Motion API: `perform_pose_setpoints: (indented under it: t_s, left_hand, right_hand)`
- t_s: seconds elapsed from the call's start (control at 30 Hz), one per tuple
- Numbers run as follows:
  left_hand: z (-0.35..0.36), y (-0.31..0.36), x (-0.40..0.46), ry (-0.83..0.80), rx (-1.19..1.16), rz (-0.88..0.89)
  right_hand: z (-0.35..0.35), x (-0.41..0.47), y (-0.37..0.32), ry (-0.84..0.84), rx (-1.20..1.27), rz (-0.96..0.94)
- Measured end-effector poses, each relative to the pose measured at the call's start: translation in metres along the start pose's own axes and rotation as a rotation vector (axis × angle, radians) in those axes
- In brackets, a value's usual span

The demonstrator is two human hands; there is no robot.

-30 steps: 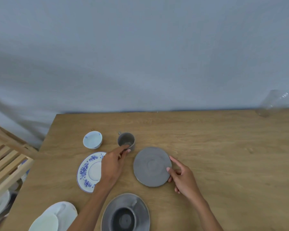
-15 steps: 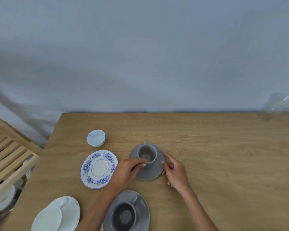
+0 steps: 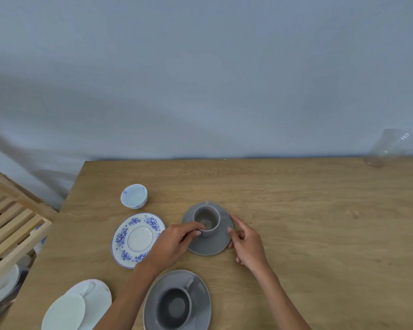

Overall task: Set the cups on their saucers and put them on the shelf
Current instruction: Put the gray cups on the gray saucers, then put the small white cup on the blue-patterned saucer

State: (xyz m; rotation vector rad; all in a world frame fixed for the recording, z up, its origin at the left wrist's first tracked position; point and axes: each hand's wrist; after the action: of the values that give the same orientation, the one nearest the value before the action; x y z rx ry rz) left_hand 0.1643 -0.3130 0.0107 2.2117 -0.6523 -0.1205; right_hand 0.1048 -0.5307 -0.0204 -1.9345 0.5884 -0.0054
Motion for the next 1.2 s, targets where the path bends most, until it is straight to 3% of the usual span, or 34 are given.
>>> perform_pose_setpoints:
  t_s: [0.5, 0.87, 1.03, 1.2]
  left_hand:
    - [0.007, 0.017, -0.019, 0.095, -0.018, -0.097]
    - [-0.037, 0.015, -0.078, 0.374, -0.238, -0.218]
    - [-0.081, 0.010, -0.094, 0.438, -0.271, -0.261]
    - [-0.130, -0.023, -0.081, 0.421, -0.243, -0.238]
  right_hand:
    - [-0.001, -0.002, 0.001, -0.012, -0.031, -0.011]
    - [0.001, -0.050, 0.003, 0.203, 0.206, 0.101]
    - [0.009, -0.081, -0.021, 0.098, 0.222, 0.023]
    - [0.028, -0.082, -0.077, -0.097, 0.080, -0.076]
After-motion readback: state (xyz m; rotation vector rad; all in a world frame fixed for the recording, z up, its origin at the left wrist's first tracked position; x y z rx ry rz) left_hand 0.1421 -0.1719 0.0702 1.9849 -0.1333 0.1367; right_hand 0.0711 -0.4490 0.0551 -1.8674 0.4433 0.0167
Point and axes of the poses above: each hand's wrist, its own x-axis towards the middle knuckle, its own z-axis out of the palm, y = z × x, and after that the axes turned 6 degrees about y, right-handed
